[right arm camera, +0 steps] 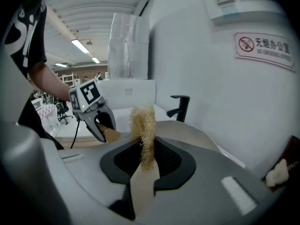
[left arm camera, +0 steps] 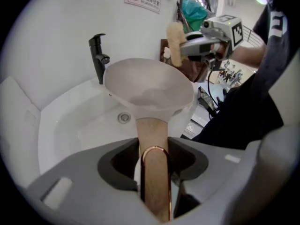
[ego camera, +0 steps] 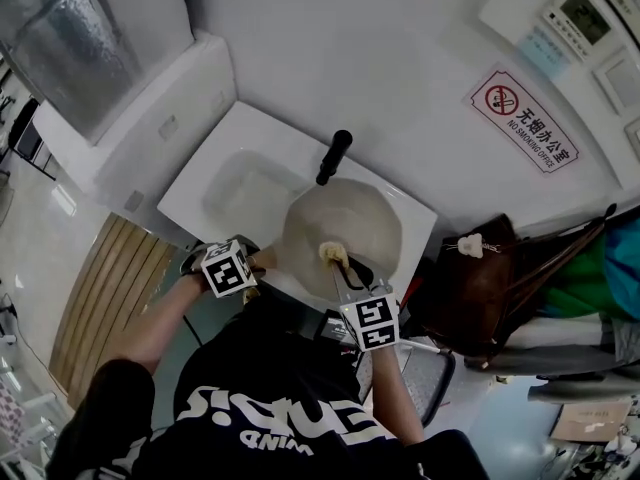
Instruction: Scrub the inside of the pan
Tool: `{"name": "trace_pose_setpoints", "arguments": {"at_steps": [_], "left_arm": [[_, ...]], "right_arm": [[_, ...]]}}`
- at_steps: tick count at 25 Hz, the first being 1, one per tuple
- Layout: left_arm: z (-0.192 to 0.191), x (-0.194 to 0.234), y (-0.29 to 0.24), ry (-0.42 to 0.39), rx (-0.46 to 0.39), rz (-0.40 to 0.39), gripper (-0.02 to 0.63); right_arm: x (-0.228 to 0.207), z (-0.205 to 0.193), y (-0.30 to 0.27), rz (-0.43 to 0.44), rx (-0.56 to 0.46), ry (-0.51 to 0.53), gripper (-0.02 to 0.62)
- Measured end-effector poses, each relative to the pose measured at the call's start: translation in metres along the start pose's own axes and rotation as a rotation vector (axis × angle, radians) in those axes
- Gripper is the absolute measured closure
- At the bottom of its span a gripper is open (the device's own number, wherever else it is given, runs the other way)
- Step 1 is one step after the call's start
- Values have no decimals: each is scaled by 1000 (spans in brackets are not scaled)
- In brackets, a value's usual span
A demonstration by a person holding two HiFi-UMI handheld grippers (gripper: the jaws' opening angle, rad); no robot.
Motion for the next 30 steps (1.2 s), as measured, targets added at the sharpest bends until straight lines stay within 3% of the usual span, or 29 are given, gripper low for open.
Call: {"name": "trace_pose_setpoints", "arguments": {"at_steps": [10, 17, 22, 30], "left_arm": [[-1, -6, 5, 32, -3, -17, 423], [0, -10, 9, 38, -9, 3, 425], [-1, -12, 11, 39, -8, 9, 425], [-1, -16, 10, 51, -10, 0, 425]], "right_arm": [[5, -19, -84, 116, 342, 207, 522], [8, -19, -130, 111, 489, 342, 522], [8, -13, -144, 115, 524, 414, 522], [-9, 0, -155, 105, 524, 425, 522]]}}
Point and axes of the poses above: the fingertips, and each gripper's own axes: y backward along the fingers, x to its left, z out of its top, the point moved 9 cm from there along y, backward along the fingers, and after that the axes turned 8 degrees about z, right-handed, at the moved point
